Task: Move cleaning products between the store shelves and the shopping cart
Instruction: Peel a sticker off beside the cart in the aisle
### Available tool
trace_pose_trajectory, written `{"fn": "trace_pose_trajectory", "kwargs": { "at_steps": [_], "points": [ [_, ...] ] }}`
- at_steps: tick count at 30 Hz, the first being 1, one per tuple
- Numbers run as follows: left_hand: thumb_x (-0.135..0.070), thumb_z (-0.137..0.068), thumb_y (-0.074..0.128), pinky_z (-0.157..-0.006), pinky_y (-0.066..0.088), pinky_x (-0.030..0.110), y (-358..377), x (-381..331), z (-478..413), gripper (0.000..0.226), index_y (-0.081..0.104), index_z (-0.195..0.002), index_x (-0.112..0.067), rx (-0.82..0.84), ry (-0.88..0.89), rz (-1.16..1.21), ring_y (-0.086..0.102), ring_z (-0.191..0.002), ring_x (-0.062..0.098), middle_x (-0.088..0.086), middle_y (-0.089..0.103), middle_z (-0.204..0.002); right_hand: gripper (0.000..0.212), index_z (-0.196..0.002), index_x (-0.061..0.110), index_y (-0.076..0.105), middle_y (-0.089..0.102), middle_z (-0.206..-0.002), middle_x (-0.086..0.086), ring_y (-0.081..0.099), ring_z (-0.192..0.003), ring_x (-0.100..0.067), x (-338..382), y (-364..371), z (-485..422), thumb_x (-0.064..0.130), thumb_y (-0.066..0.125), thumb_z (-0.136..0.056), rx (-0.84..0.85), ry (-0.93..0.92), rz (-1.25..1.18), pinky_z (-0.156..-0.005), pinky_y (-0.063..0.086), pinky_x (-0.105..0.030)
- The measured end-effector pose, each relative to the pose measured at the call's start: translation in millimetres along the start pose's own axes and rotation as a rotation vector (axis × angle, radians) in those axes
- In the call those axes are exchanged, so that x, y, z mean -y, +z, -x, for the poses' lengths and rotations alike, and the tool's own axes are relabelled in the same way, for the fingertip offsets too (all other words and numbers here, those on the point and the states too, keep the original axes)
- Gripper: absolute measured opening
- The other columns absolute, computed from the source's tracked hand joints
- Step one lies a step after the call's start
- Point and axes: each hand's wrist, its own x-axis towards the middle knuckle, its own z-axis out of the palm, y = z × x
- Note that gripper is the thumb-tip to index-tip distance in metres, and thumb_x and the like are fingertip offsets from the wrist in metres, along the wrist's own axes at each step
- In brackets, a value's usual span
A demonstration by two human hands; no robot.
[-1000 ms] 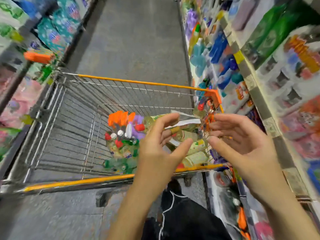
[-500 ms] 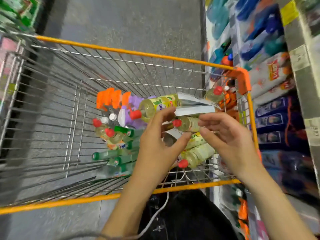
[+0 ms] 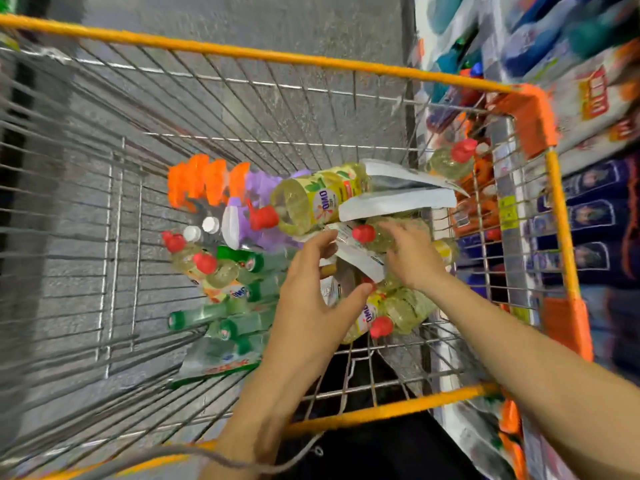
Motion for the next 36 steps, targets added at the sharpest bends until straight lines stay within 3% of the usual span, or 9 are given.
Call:
{"fn": "trace_pose_trajectory", "kwargs": {
  "at_steps": [7, 11, 16, 19, 24, 28, 31, 33, 36],
  "points": [
    [-0.026, -0.083, 0.072, -0.094, 0.043, 0.017, -4.3, 2.1, -1.9, 0.06, 0.042, -0.134, -0.037, -0.018, 0.009, -0.018, 0.052, -0.113, -0.001, -0.015, 0.049, -0.128, 0.055, -0.143, 0.035, 0.038, 0.042, -0.138, -0.011, 0.036, -0.127, -0.036, 11.8, 9.1, -30.9, 0.036, 0.06, -0.093, 0.09, 0.005, 0.309, -0.1, 0.039, -0.045],
    [-0.026, -0.084, 0.07, -0.096, 0.042, 0.018, -3.5, -2.3, 1.3, 0.056, 0.042, -0.132, -0.037, -0.018, 0.016, -0.031, 0.051, -0.115, 0.0, -0.015, 0.051, -0.127, 0.043, -0.128, 0.023, 0.049, 0.05, -0.128, -0.005, 0.046, -0.117, -0.029, 5.4, 16.0, -20.4, 0.019, 0.066, -0.087, -0.057, -0.097, 0.354, -0.081, 0.047, -0.04],
    [-0.029, -0.087, 0.067, -0.089, 0.04, 0.006, -3.7, -7.6, 3.6, 0.051, 0.043, -0.131, -0.037, -0.01, 0.03, -0.056, 0.05, -0.112, -0.004, -0.017, 0.05, -0.127, 0.021, -0.107, 0.018, 0.057, 0.061, -0.107, -0.005, 0.057, -0.102, -0.028, -14.3, -14.4, 11.1, 0.024, 0.066, -0.089, -0.263, -0.04, 0.027, -0.068, 0.045, -0.037],
    [-0.029, -0.088, 0.066, -0.096, 0.041, 0.021, 1.4, -18.1, 4.6, 0.049, 0.044, -0.132, -0.034, 0.013, 0.06, -0.076, 0.05, -0.116, 0.002, -0.015, 0.05, -0.128, 0.031, -0.116, 0.008, 0.059, 0.066, -0.108, -0.009, 0.061, -0.099, -0.031, -16.1, -36.8, 46.5, 0.019, 0.069, -0.089, -0.426, -0.111, -0.212, -0.077, 0.051, -0.042],
    [-0.029, -0.087, 0.068, -0.101, 0.042, 0.031, 10.2, -34.6, 8.5, 0.051, 0.044, -0.131, -0.034, 0.061, 0.126, -0.147, 0.049, -0.119, 0.009, -0.012, 0.049, -0.129, 0.025, -0.112, 0.024, 0.058, 0.063, -0.096, 0.026, 0.059, -0.092, 0.006, 12.3, -93.4, 116.6, 0.018, 0.068, -0.09, -0.698, -0.085, -0.705, -0.087, 0.05, -0.026],
    [-0.037, -0.082, 0.073, -0.103, 0.036, 0.02, 9.5, -52.8, 16.5, 0.068, 0.037, -0.14, -0.034, 0.154, 0.229, -0.222, 0.04, -0.128, 0.006, -0.013, 0.039, -0.138, 0.023, -0.113, 0.014, 0.06, 0.067, -0.094, 0.021, 0.059, -0.089, 0.01, 32.7, -154.4, 169.6, 0.006, 0.06, -0.091, -0.637, -0.263, -0.863, -0.082, 0.043, -0.008],
    [-0.063, -0.078, 0.063, -0.099, 0.022, -0.001, -0.3, -74.1, 24.9, 0.069, 0.031, -0.138, -0.047, 0.3, 0.326, -0.171, 0.028, -0.133, -0.007, -0.018, 0.032, -0.145, 0.023, -0.114, 0.026, 0.063, 0.069, -0.109, 0.019, 0.061, -0.103, 0.002, 45.9, -196.8, 197.4, 0.026, 0.059, -0.092, -0.505, -0.432, -0.989, -0.089, 0.045, -0.013],
    [-0.072, -0.08, 0.051, -0.11, 0.029, 0.016, -8.8, -86.6, 29.7, 0.06, 0.034, -0.133, -0.052, 0.425, 0.325, -0.042, 0.033, -0.133, -0.008, -0.022, 0.038, -0.144, 0.029, -0.114, 0.031, 0.067, 0.069, -0.115, 0.014, 0.061, -0.11, -0.005, 58.2, -217.8, 209.9, 0.046, 0.06, -0.089, -0.436, -0.49, -1.042, -0.094, 0.048, -0.02],
    [-0.053, -0.084, 0.055, -0.099, 0.043, 0.02, -24.8, -99.6, 43.9, 0.049, 0.047, -0.13, -0.038, 0.587, 0.269, 0.18, 0.049, -0.124, -0.003, -0.025, 0.056, -0.129, 0.032, -0.114, 0.015, 0.061, 0.073, -0.102, 0.01, 0.066, -0.097, -0.005, 84.9, -234.6, 217.1, 0.032, 0.052, -0.089, -0.37, -0.505, -1.19, -0.089, 0.053, -0.024]
  ]
}}
